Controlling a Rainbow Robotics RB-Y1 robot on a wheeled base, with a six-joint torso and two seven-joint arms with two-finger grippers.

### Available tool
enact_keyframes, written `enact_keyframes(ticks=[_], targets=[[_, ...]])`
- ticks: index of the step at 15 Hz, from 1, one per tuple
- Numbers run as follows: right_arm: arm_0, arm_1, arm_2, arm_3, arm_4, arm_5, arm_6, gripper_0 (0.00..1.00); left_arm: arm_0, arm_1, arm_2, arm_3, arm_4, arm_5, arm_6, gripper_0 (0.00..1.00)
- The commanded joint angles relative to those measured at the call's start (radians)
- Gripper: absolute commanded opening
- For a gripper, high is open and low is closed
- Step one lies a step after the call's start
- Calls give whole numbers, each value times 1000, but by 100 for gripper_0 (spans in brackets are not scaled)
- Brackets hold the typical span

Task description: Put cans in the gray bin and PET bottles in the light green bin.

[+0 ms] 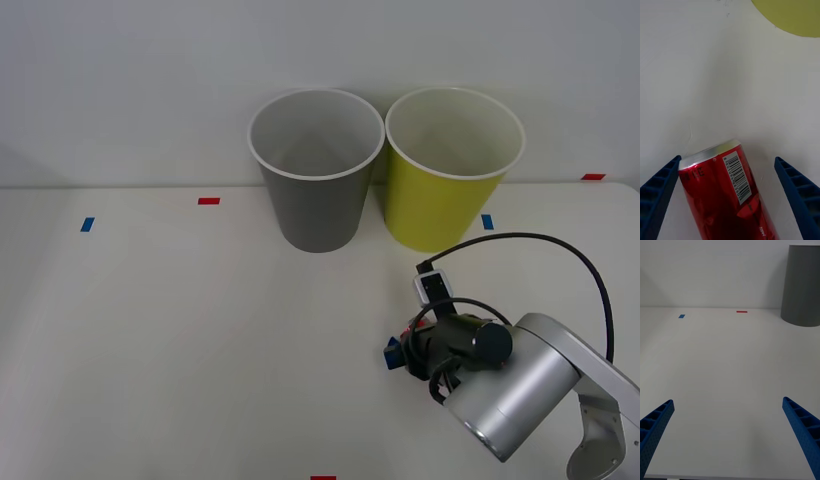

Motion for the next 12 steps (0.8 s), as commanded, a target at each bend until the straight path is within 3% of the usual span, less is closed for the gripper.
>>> enact_keyframes(ticks=[1, 7, 12], targets=[[1, -1, 1, 0, 1, -1, -10, 0, 0, 0, 0, 0, 0, 0, 0, 100], [4, -1, 3, -15, 1, -1, -7, 0, 0, 0, 0, 0, 0, 0, 0, 100], [83, -8, -20, -80, 24, -137, 83, 0, 0, 0, 0, 0, 0, 0, 0, 100]])
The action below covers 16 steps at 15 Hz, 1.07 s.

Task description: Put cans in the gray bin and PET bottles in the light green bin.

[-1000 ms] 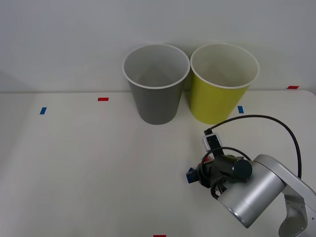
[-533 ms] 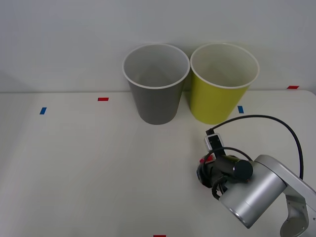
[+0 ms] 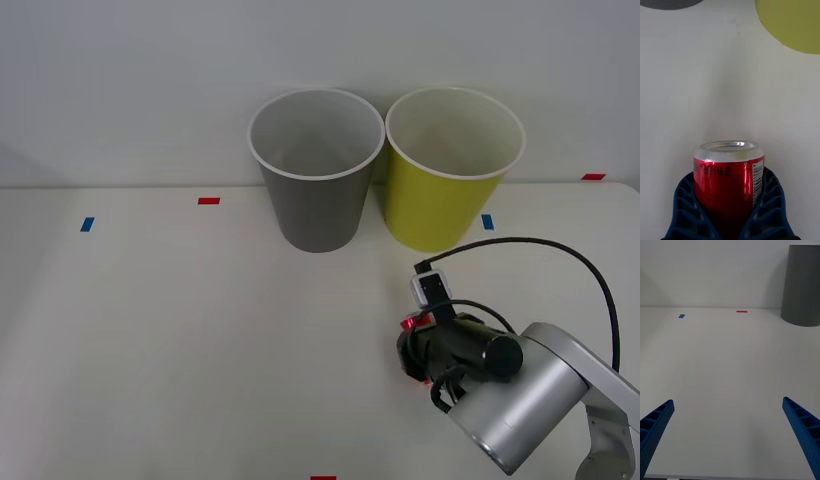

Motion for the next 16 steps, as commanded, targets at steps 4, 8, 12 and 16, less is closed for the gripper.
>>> enact_keyframes(ticks=[4, 8, 12, 16], targets=[[132, 4, -61, -147, 9, -132, 182, 0, 0, 0, 0, 0, 0, 0, 0, 100], [168, 19, -68, -265, 27, -132, 160, 0, 0, 0, 0, 0, 0, 0, 0, 100], [132, 31, -65, -289, 59, -132, 90, 0, 0, 0, 0, 0, 0, 0, 0, 100], [53, 73, -50, -361, 78, -5, -4, 0, 0, 0, 0, 0, 0, 0, 0, 100]])
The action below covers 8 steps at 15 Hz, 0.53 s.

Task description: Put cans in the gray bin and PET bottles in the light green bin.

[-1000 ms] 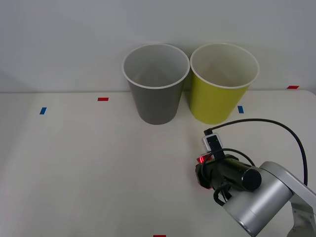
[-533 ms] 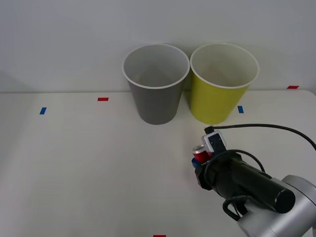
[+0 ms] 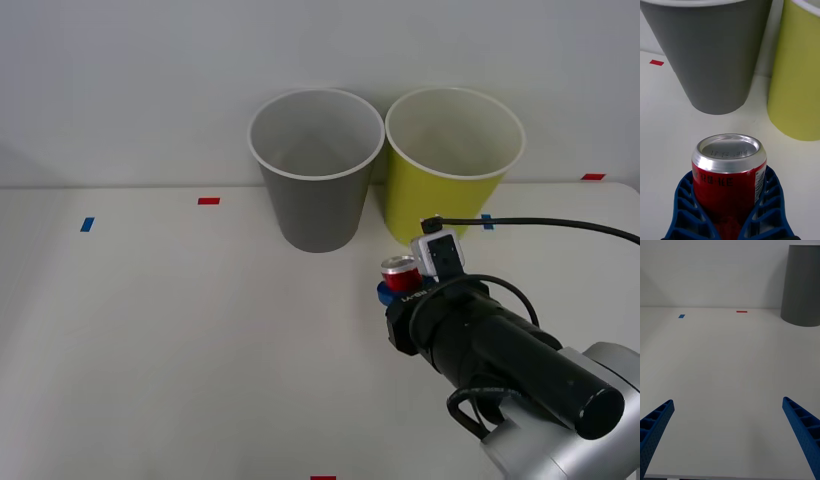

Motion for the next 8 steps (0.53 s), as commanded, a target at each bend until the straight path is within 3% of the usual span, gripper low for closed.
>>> enact_keyframes(ticks=[1, 4, 6, 8], targets=[[-63, 49, 9, -62, 6, 131, -54, 0, 0, 0, 0, 0, 0, 0, 0, 100], [-143, 120, -5, -62, 1, 209, -73, 0, 0, 0, 0, 0, 0, 0, 0, 100], [-202, 172, -51, -62, -50, 243, -82, 0, 0, 0, 0, 0, 0, 0, 0, 100], [-228, 189, -68, -60, -63, 241, -91, 0, 0, 0, 0, 0, 0, 0, 0, 100]])
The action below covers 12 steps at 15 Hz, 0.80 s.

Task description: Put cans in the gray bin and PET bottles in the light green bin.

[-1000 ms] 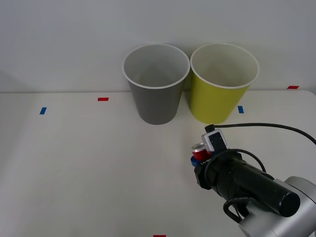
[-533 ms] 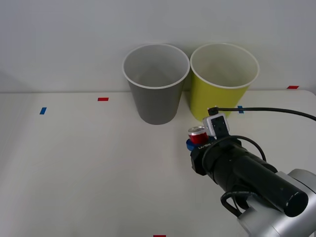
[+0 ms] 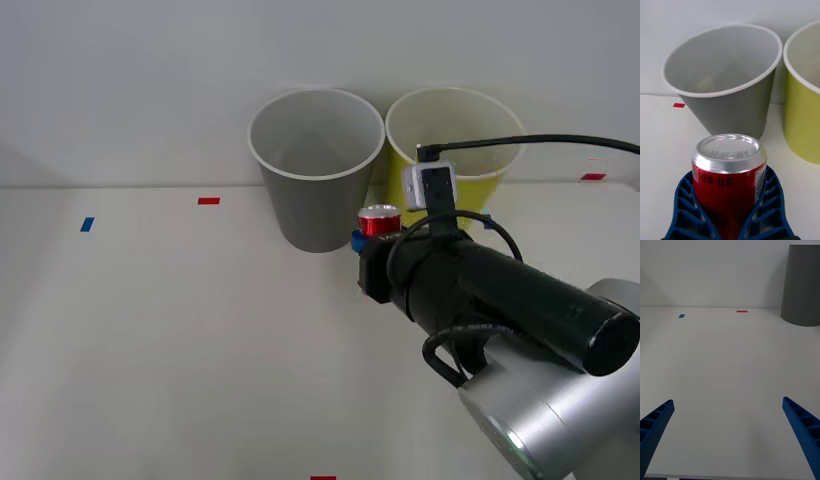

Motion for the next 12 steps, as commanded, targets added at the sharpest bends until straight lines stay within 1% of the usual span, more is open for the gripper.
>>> enact_keyframes(ticks=[1, 3, 5, 7, 8, 9, 12], targets=[[-42, 29, -28, 2, -20, 5, -17, 0, 0, 0, 0, 0, 0, 0, 0, 100], [-64, 57, -44, 2, -31, 5, -24, 0, 0, 0, 0, 0, 0, 0, 0, 100], [-99, 107, -67, 3, -51, 5, -26, 0, 0, 0, 0, 0, 0, 0, 0, 100], [-165, 162, -107, 31, -82, -1, -15, 0, 0, 0, 0, 0, 0, 0, 0, 100], [-194, 184, -133, 55, -94, -23, -9, 0, 0, 0, 0, 0, 0, 0, 0, 100], [-219, 198, -147, 83, -100, -55, -1, 0, 0, 0, 0, 0, 0, 0, 0, 100], [-272, 205, -175, 127, -100, -133, 14, 0, 0, 0, 0, 0, 0, 0, 0, 100]])
